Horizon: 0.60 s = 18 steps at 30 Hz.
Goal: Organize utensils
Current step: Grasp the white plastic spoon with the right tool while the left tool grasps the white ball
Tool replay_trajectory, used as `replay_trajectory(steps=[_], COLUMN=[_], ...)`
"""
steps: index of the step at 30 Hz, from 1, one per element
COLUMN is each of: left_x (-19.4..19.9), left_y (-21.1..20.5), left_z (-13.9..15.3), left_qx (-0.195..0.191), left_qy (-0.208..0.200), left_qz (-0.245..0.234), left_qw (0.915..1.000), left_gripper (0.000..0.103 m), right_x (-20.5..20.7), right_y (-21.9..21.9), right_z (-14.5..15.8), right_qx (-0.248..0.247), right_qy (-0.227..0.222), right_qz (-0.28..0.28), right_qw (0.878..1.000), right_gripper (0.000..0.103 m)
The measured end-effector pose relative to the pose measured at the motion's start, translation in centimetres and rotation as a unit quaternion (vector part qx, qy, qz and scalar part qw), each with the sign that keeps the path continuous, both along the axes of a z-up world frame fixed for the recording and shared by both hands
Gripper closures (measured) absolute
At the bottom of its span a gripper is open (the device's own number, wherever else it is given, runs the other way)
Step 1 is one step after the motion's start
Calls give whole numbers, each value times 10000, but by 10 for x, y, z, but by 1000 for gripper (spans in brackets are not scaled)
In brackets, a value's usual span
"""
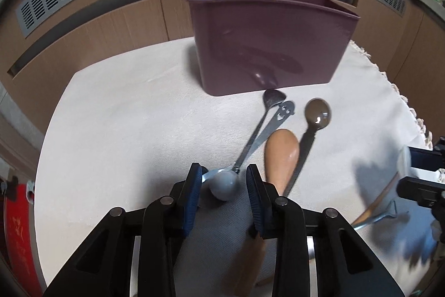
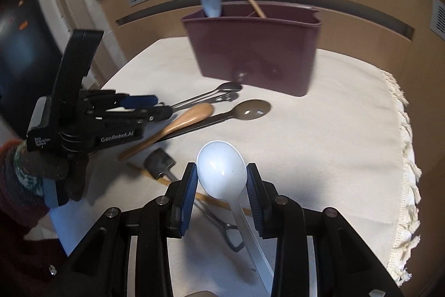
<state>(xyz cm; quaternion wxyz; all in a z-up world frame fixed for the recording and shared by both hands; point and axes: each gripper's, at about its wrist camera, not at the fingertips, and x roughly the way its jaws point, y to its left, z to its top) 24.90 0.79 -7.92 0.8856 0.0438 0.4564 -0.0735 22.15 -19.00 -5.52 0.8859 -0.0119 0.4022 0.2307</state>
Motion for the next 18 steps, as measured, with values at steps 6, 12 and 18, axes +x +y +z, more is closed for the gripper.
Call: replay_trajectory(steps=[6,12,18], left_x=[2,0,-18], left_y=[3,8,21], left_z=[-3,-3,15], left_qx=[-83,-137,-479], left_qy=[77,57,-265], left_qz=[66,96,93], left_qw=[9999,9998,9985], left_gripper=[70,77,80], right_x=[-3,-11,-10], right_y=[3,6,5], right_z=[3,8,9], right_qx=[-33,-196,-218], right_qy=[-129,-309,-394], right_qz=[-9,-111,-286], right_qw=[9999,9993,9986], right_gripper=[71,71,71])
